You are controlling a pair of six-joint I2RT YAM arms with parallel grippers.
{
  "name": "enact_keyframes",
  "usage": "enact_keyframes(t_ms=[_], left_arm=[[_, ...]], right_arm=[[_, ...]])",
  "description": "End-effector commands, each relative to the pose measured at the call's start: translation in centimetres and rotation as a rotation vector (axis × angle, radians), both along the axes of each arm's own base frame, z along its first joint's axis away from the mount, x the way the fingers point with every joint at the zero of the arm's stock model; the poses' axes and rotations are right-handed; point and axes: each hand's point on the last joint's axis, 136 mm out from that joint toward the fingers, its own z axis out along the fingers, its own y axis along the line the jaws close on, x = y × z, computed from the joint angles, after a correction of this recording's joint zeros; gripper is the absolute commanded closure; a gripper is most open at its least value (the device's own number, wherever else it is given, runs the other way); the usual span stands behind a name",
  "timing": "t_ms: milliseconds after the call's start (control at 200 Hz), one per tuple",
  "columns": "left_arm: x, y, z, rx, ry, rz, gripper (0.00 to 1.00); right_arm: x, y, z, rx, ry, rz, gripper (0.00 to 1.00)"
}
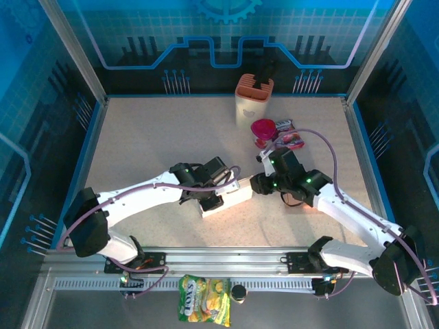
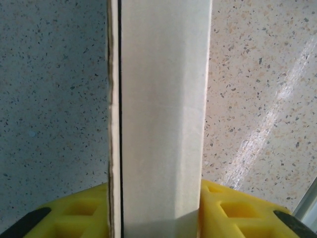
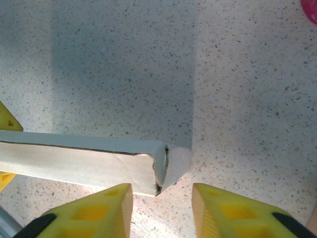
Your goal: Fold the paper box
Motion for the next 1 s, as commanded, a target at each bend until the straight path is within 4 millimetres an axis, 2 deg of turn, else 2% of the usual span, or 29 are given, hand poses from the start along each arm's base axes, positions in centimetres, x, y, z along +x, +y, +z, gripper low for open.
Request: enact_keyframes(t_ms=[0, 80, 255, 265, 280, 425, 995], left_arm=[[0.1, -0.2, 0.5, 0.009, -0.005, -0.014, 0.64], [0.0, -0.2, 0.6, 0.009, -0.002, -0.019, 0.69], [0.0, -0.2, 0.6, 0.010, -0.003, -0.024, 0.69], [0.0, -0.2, 0.6, 0.010, -0.003, -0.025, 0.69], [0.0, -0.2, 0.6, 0.010, -0.003, -0.025, 0.69], [0.0, -0.3, 0.7, 0.010, -0.003, -0.028, 0.69], [0.0, -0.3, 0.4, 0.017, 0.003, -0.037, 0.68]], right_arm=[[0.6, 0.2, 0.7, 0.001, -0.016, 0.016, 0.67], [0.9, 0.1, 0.6, -0.004, -0.016, 0.010, 0.68], [1.0, 0.1, 0.7, -0.003, -0.023, 0.011, 0.72], [1.3, 0.4, 1.6, 0.010, -0.041, 0.011, 0.72], [1.5, 0.5, 1.8, 0.014, -0.046, 0.012, 0.72], [1.7, 0.8, 2.2, 0.018, -0.049, 0.020, 0.73], [2.1, 1.0, 1.3, -0.003, -0.029, 0.028, 0.82]])
